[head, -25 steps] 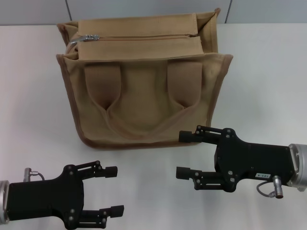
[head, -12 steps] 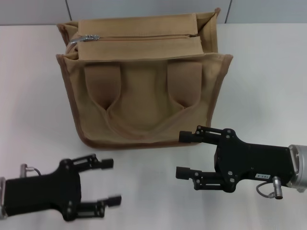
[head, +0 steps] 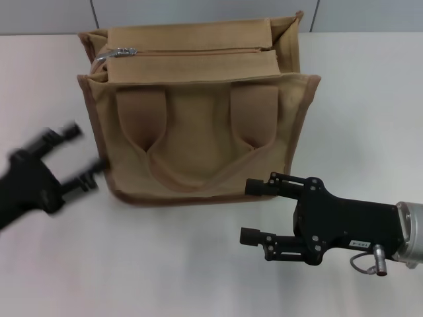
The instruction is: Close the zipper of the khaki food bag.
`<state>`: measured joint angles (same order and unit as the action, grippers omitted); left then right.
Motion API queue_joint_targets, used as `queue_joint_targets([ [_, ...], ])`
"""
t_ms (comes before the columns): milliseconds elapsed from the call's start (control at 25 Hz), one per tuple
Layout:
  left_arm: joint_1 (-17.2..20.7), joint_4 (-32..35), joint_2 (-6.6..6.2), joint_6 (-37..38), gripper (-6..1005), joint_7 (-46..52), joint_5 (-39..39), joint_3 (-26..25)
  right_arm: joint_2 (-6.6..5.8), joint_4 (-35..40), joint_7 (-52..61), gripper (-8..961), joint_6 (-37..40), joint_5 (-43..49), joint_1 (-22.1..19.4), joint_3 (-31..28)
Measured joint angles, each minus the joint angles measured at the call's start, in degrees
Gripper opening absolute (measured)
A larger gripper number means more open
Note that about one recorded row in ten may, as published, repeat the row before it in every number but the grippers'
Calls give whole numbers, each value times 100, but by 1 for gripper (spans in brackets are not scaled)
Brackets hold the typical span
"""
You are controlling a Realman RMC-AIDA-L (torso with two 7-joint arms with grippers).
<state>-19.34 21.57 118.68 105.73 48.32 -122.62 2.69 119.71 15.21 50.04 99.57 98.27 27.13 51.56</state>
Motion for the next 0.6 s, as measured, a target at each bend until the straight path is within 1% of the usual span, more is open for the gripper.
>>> queue_joint_targets([
  [40, -12, -89, -5, -92, 758, -8, 221, -387, 0, -20, -4, 757, 0, -9, 1, -1],
  [80, -12, -89, -5, -92, 756, -8, 221, -387, 0, -20, -4, 757, 0, -9, 1, -1],
  [120, -23, -128, -5, -157, 753, -11, 344, -519, 0, -28, -15, 757, 0, -10, 2, -3],
  [160, -61, -212, -7, -357, 751, -9, 648, -703, 0, -66, -75, 757, 0, -11, 3, -3],
  [200, -61, -212, -7, -357, 748, -9, 648, -703, 0, -66, -75, 757, 0, -11, 3, -3],
  [240, -128, -244, -11, -539, 746, 13, 891, -737, 0, -118, -144, 757, 0, -15, 3, -6],
  [320, -237, -265, -8, -728, 741, 23, 1039, -727, 0, -148, -185, 757, 0, -19, 3, -6],
  [400, -299, -276, -7, -827, 736, 20, 1067, -715, 0, -157, -199, 758, -1, -20, 3, -6],
  [480, -494, -290, -8, -1104, 731, 5, 1027, -653, 0, -174, -216, 758, -2, -20, 3, -6],
  [600, -602, -291, -5, -1204, 724, 1, 1004, -526, 0, -176, -218, 758, -5, -20, -4, -6],
])
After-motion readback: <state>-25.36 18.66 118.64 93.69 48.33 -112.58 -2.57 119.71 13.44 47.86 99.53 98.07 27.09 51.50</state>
